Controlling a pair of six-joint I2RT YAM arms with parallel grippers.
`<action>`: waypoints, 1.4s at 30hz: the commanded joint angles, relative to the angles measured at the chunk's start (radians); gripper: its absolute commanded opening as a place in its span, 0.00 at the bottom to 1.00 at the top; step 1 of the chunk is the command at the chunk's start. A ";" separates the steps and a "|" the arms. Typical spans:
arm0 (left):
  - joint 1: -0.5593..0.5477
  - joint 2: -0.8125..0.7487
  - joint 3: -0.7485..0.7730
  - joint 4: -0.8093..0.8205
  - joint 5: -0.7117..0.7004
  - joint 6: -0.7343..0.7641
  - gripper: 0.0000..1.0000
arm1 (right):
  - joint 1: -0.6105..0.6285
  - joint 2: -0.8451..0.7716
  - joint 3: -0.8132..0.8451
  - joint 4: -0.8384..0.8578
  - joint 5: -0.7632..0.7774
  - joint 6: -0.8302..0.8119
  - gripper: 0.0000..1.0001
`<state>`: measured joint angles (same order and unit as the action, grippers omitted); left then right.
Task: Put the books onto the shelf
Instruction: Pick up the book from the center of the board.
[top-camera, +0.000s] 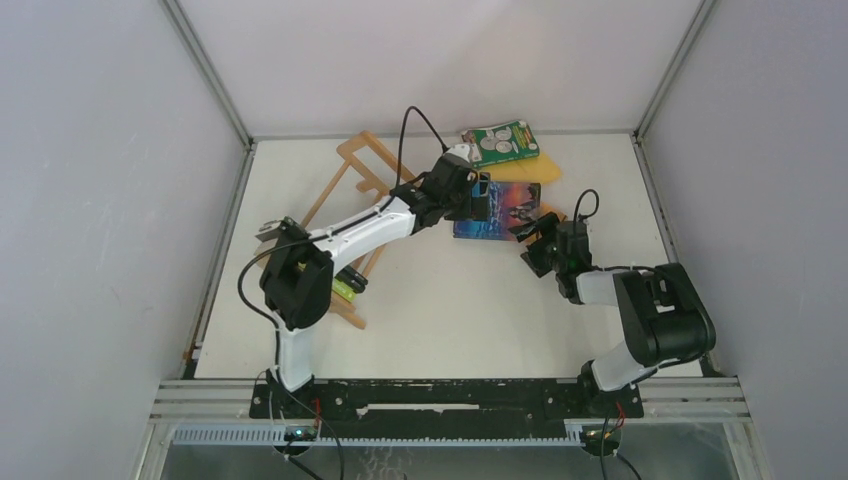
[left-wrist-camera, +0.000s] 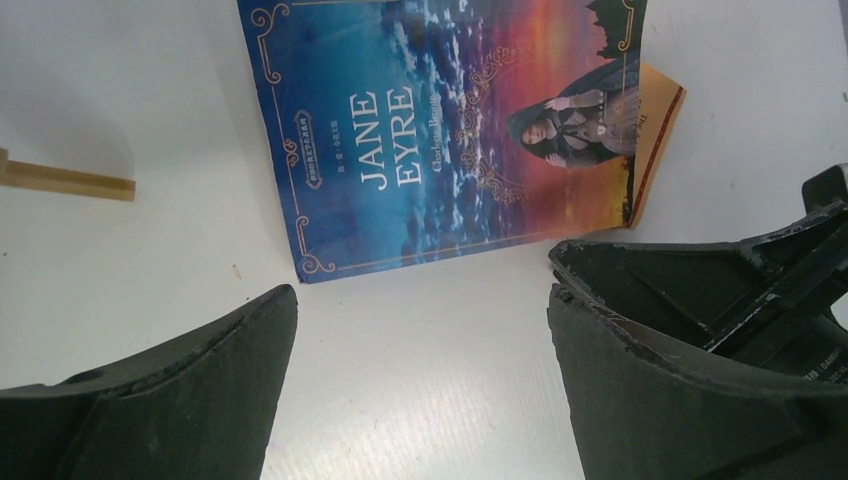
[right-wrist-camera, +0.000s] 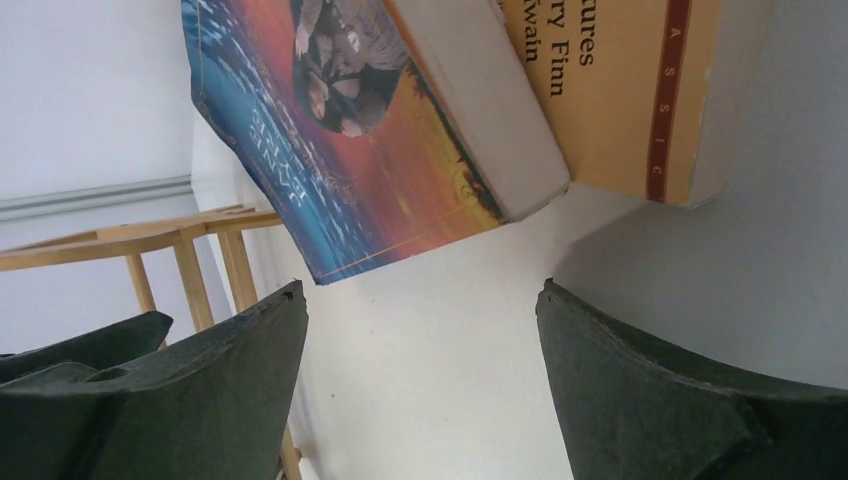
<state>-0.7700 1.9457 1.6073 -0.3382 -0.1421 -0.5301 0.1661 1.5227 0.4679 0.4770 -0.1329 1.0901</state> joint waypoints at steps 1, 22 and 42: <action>0.013 0.032 0.086 0.047 0.009 0.028 0.98 | -0.005 0.057 -0.007 0.205 0.009 0.063 0.92; 0.065 0.154 0.107 0.108 0.028 -0.003 0.98 | 0.040 0.326 -0.013 0.510 0.121 0.175 0.96; 0.085 0.198 0.119 0.092 0.043 -0.027 0.97 | 0.066 0.451 0.012 0.659 0.078 0.205 0.25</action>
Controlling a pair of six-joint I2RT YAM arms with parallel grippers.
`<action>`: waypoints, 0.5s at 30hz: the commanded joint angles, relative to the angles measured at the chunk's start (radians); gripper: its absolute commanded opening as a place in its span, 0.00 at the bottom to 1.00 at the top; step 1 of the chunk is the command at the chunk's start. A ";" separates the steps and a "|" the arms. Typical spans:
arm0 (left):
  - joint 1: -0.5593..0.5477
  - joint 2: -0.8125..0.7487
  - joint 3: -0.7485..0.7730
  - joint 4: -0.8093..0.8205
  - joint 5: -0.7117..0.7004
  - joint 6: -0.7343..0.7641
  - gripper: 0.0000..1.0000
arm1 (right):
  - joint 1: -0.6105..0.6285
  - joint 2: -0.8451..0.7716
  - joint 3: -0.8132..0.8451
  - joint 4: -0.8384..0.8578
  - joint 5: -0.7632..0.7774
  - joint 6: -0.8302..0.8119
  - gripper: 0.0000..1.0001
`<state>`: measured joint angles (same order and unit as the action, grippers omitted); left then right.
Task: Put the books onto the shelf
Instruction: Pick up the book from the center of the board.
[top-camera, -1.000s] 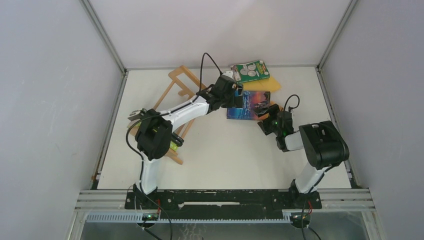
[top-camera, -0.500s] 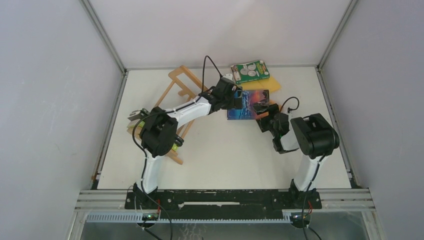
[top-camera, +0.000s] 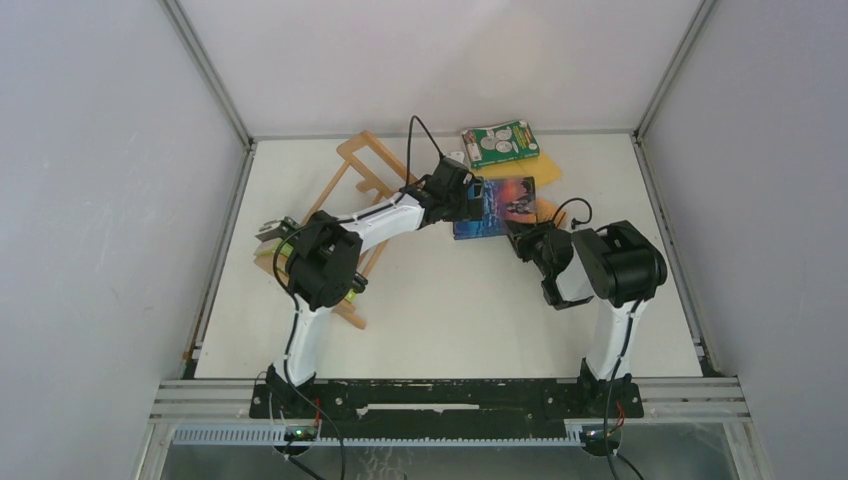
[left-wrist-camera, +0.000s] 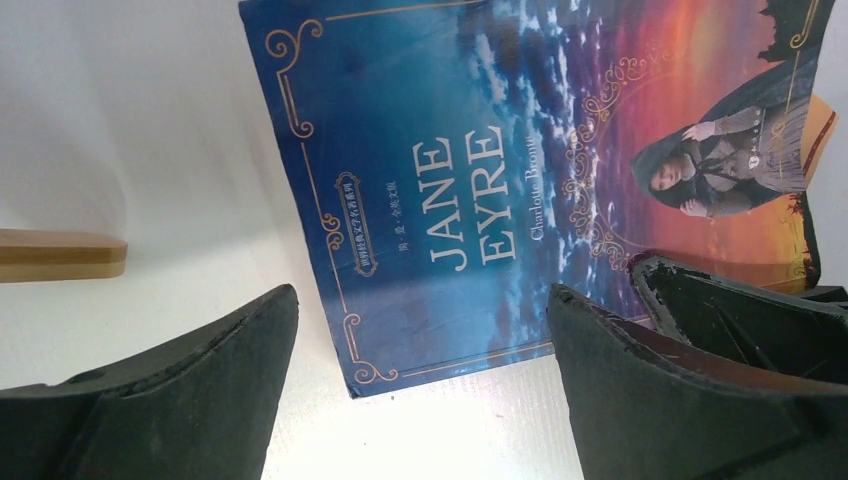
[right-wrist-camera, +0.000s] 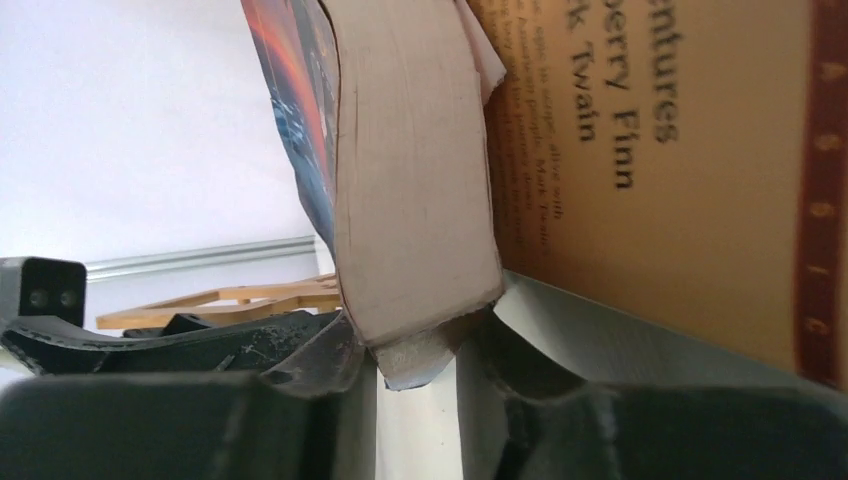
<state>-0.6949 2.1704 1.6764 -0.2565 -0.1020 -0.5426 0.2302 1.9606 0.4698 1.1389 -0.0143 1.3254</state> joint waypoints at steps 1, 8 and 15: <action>0.011 -0.035 0.045 0.006 -0.002 -0.017 0.97 | -0.002 0.007 0.007 -0.002 -0.050 -0.033 0.19; 0.017 -0.127 -0.016 -0.001 -0.038 -0.030 0.98 | -0.021 -0.136 -0.013 -0.088 -0.109 -0.057 0.03; 0.030 -0.238 -0.088 -0.001 -0.055 -0.049 0.99 | -0.053 -0.333 -0.013 -0.265 -0.176 -0.039 0.00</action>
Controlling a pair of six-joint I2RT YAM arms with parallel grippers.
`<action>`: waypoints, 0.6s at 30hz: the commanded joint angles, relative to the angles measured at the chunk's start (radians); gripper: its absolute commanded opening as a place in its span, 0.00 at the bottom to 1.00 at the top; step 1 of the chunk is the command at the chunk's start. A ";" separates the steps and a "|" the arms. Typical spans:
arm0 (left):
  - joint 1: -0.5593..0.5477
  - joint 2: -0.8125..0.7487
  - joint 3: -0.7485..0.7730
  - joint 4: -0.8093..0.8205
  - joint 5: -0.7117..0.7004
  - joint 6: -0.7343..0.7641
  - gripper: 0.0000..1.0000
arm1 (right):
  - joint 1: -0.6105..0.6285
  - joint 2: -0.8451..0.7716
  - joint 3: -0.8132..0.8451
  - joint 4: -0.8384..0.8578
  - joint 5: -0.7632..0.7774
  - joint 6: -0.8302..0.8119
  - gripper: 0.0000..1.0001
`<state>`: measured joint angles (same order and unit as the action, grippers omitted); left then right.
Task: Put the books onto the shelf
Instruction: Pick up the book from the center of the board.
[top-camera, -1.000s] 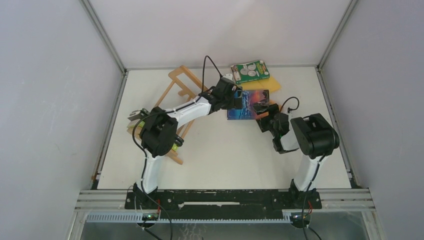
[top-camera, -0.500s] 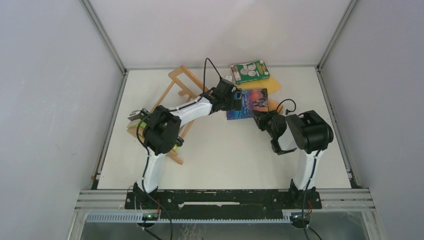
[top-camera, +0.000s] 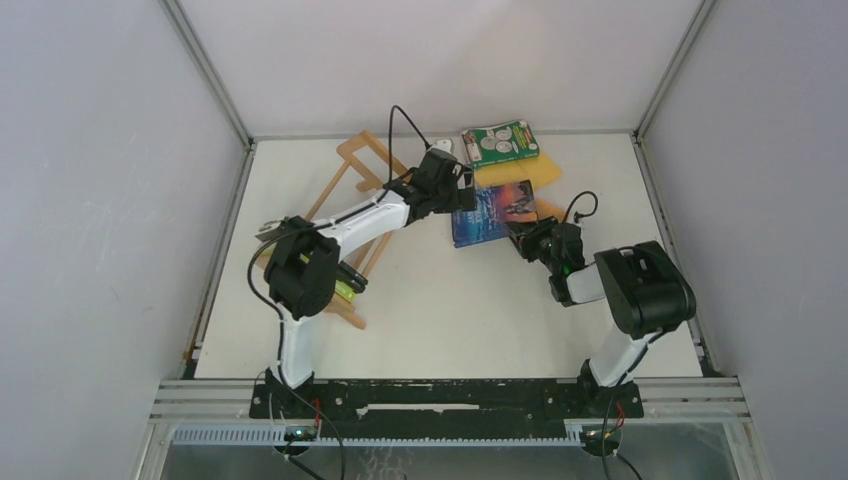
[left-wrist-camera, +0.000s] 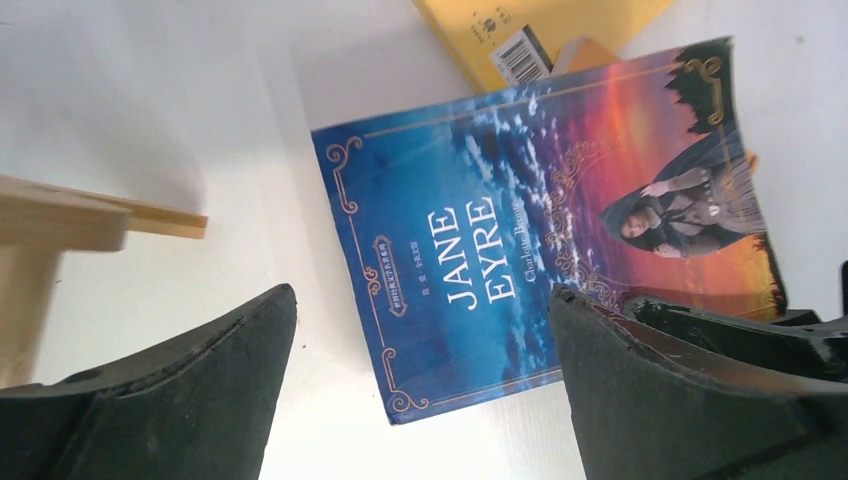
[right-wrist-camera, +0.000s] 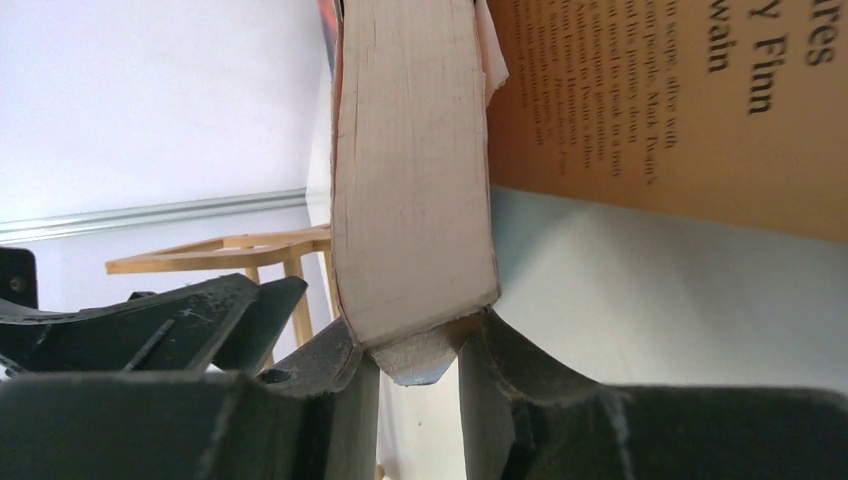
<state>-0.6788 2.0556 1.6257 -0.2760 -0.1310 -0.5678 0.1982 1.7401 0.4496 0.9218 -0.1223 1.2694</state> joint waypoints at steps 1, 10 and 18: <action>0.016 -0.129 -0.044 0.018 -0.022 -0.031 1.00 | -0.029 -0.129 0.008 -0.065 -0.084 0.033 0.00; 0.026 -0.196 -0.116 0.027 0.042 -0.100 1.00 | -0.075 -0.269 0.006 -0.189 -0.162 0.143 0.00; 0.027 -0.242 -0.174 0.045 0.113 -0.175 1.00 | -0.093 -0.315 0.006 -0.187 -0.189 0.248 0.00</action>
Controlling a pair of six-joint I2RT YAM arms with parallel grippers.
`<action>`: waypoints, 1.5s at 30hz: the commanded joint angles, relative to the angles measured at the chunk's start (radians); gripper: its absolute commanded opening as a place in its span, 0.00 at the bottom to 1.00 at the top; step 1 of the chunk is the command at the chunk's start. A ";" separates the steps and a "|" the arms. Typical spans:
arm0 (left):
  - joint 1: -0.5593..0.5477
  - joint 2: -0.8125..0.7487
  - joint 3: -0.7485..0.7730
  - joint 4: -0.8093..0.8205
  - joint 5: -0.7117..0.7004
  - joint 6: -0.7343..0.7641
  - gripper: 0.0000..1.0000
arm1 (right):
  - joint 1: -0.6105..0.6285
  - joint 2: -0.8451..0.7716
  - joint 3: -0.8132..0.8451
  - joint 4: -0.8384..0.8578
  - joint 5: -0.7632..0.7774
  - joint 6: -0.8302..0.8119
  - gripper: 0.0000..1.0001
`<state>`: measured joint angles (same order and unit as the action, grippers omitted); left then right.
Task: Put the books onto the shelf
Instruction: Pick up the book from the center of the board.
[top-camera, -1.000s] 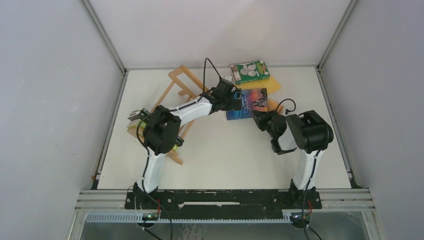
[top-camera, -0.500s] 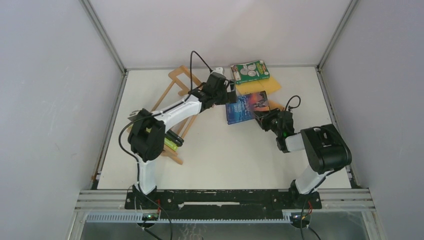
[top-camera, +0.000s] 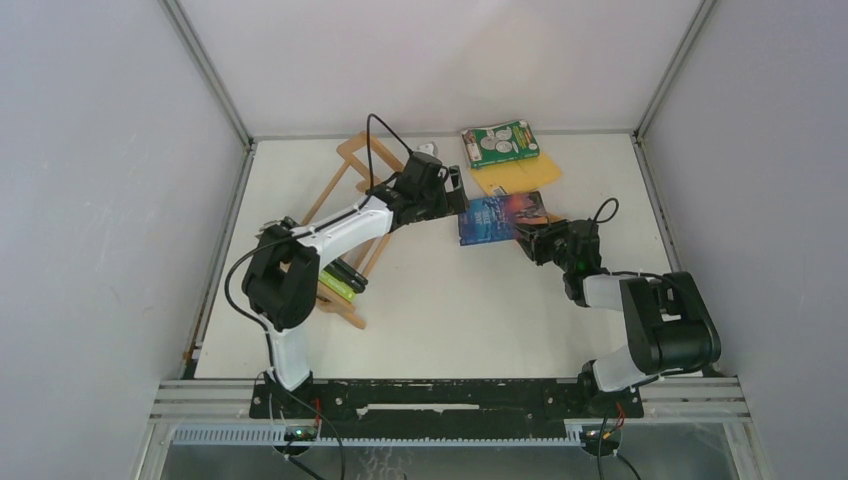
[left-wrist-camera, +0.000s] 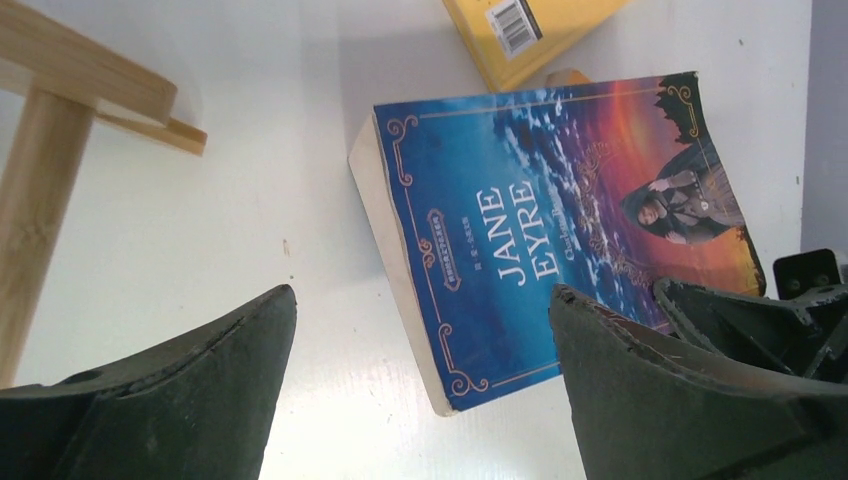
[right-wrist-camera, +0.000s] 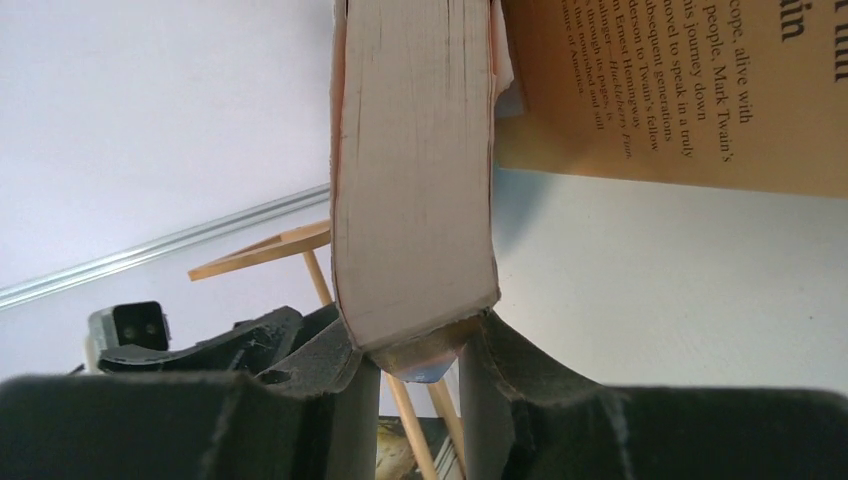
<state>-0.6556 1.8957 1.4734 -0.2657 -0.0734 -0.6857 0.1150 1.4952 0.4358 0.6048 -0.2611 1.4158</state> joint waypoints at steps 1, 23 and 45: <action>0.004 -0.083 -0.021 0.034 0.064 -0.069 1.00 | -0.011 -0.070 0.020 0.133 -0.051 0.113 0.00; 0.048 -0.049 -0.082 -0.036 0.296 -0.363 1.00 | -0.012 -0.054 0.011 0.243 -0.049 0.268 0.00; 0.055 0.052 -0.049 0.146 0.394 -0.655 1.00 | -0.016 -0.079 0.017 0.283 -0.164 0.320 0.00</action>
<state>-0.6052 1.9476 1.4052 -0.2008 0.2951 -1.2697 0.0925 1.4864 0.4255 0.6865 -0.3428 1.6661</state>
